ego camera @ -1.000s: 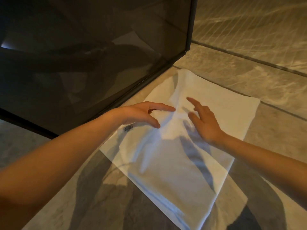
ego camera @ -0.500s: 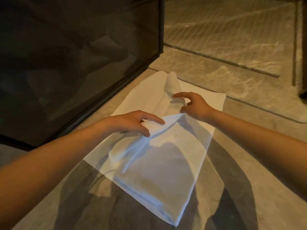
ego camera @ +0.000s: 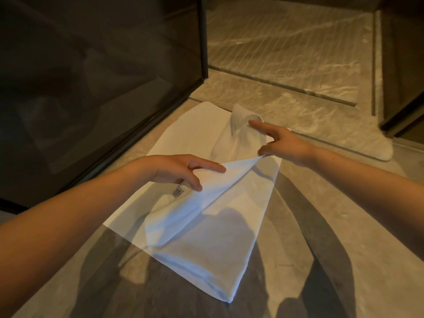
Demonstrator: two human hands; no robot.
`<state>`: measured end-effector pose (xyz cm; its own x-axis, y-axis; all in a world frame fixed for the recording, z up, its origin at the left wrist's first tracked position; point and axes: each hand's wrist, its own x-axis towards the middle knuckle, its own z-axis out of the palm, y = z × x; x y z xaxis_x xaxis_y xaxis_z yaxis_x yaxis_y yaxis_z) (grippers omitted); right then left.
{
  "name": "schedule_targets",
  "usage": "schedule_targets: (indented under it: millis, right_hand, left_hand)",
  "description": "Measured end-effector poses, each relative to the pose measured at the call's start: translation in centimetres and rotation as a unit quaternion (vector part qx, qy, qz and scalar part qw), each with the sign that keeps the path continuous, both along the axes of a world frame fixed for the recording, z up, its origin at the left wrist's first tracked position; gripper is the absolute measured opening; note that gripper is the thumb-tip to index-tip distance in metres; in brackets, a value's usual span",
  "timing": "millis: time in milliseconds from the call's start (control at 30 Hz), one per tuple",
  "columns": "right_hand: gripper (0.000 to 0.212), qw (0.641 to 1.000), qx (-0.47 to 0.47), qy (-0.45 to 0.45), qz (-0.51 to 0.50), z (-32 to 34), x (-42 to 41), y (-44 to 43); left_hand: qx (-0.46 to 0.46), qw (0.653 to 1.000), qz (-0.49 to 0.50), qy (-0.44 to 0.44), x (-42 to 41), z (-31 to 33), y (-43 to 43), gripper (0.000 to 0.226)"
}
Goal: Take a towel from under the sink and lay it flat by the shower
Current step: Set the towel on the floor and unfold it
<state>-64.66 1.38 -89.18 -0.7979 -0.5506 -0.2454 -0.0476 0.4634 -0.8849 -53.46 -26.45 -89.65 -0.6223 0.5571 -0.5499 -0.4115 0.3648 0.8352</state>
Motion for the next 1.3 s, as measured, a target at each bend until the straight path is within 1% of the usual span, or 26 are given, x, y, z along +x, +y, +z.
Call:
schedule_targets:
  millis: [67,267,400,467,567,700,900,967,1067,1133,1200,1233,1267,1300]
  right_hand:
    - [0.084,1.0,0.007,0.014,0.016,0.8,0.1,1.5]
    - [0.084,0.999,-0.02,0.027,-0.007,3.7,0.3,7.3]
    - [0.085,0.998,0.015,0.032,-0.049,4.8,0.8,12.5]
    - [0.086,0.997,0.037,0.026,-0.065,4.8,1.5,15.0]
    - [0.082,0.994,0.04,-0.011,-0.1,5.0,2.5,19.0]
    - [0.074,0.981,-0.026,-0.094,-0.166,5.7,3.7,23.7]
    - [0.071,0.954,-0.033,-0.134,-0.265,5.2,5.5,29.3]
    - [0.072,0.944,-0.025,-0.147,-0.294,4.3,6.0,30.5]
    - [0.071,0.933,0.017,-0.145,-0.329,2.7,6.6,32.2]
    - [0.069,0.931,0.05,-0.141,-0.332,2.0,6.9,33.3]
    - [0.068,0.936,0.096,-0.128,-0.312,1.3,7.0,34.3]
    - [0.068,0.938,0.121,-0.119,-0.301,0.8,7.1,34.6]
    - [0.067,0.938,0.146,-0.109,-0.295,0.1,7.2,34.8]
    - [0.067,0.933,0.176,-0.095,-0.298,-0.7,7.3,34.8]
  left_hand:
    - [0.024,0.999,-0.019,-0.015,-0.4,0.4,0.8,0.063]
    - [0.122,0.989,-0.056,-0.064,-1.7,0.3,6.0,0.069]
    - [0.169,0.977,-0.079,-0.099,-2.6,-0.5,11.7,0.067]
    - [0.174,0.975,-0.091,-0.101,-3.2,-1.2,14.5,0.067]
    - [0.17,0.974,-0.108,-0.103,-4.0,-2.1,18.3,0.067]
    - [0.23,0.949,-0.164,-0.141,-4.1,-2.1,23.2,0.067]
    - [0.27,0.929,-0.202,-0.151,-3.0,-2.9,31.1,0.064]
    - [0.258,0.931,-0.204,-0.156,-2.9,-3.3,32.9,0.06]
    - [0.209,0.947,-0.203,-0.137,-3.1,-4.5,34.5,0.062]
    - [0.183,0.954,-0.198,-0.132,-3.2,-5.3,35.2,0.064]
    - [0.158,0.963,-0.178,-0.123,-3.0,-6.0,36.2,0.063]
    - [0.134,0.973,-0.166,-0.089,-2.9,-6.3,36.8,0.063]
    - [0.092,0.982,-0.161,-0.025,-2.6,-6.7,37.5,0.062]
    - [0.033,0.984,-0.166,0.057,-2.4,-7.3,38.1,0.06]
